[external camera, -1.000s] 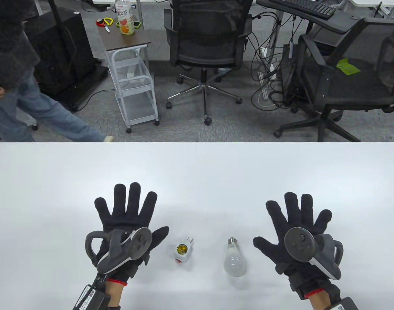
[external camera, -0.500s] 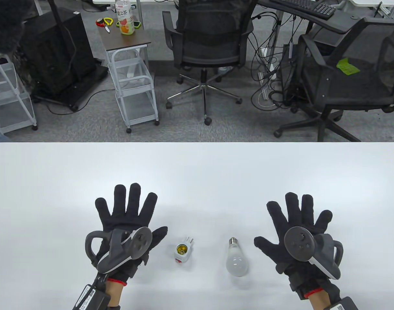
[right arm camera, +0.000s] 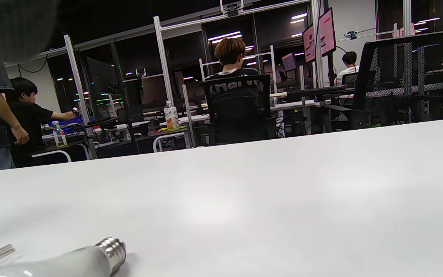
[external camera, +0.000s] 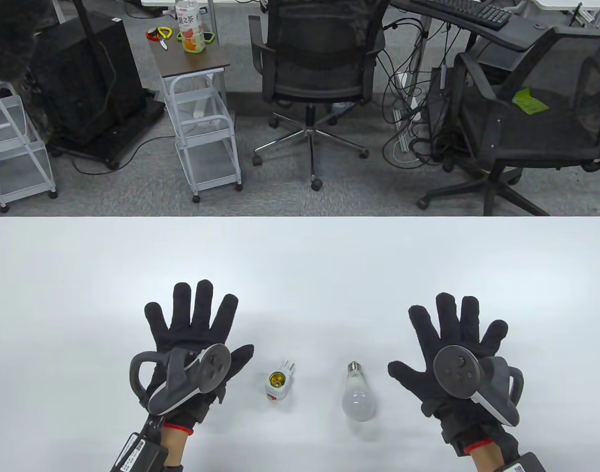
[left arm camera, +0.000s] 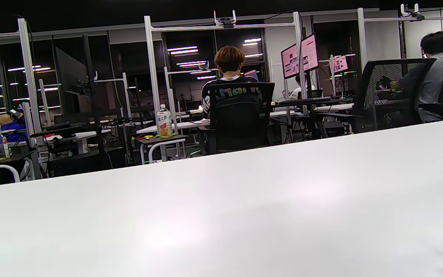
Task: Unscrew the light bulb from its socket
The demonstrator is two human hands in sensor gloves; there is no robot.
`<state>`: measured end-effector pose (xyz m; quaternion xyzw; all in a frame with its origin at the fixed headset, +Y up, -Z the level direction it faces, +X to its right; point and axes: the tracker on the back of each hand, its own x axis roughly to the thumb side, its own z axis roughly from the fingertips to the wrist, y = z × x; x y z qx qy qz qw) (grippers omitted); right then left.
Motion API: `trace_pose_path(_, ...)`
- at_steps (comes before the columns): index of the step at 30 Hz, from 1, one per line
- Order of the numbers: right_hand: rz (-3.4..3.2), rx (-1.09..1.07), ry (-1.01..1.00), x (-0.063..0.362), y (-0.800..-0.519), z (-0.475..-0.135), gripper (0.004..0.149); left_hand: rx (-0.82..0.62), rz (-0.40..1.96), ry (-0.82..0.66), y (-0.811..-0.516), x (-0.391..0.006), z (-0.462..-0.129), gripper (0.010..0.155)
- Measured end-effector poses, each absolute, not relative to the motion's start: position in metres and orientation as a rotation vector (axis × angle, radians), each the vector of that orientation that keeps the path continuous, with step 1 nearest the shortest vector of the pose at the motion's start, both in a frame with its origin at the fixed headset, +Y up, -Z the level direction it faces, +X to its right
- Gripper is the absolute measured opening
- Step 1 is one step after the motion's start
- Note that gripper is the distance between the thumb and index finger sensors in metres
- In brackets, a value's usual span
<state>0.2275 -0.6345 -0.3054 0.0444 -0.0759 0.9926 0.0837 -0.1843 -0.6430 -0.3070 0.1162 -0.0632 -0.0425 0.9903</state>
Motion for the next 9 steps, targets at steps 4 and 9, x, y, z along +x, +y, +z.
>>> trace_pose_path(4,2.964,0.128,-0.218,0.2278,-0.6350,-0.3055,0.101,0.228,-0.092,-0.127,-0.6433,-0.1841,-0.3071,0.094)
trace_pose_path(9,2.965,0.123,-0.213,0.2279,-0.6353,-0.3054,0.101,0.210,-0.098,-0.122,-0.6441,-0.1845,-0.3075,0.094)
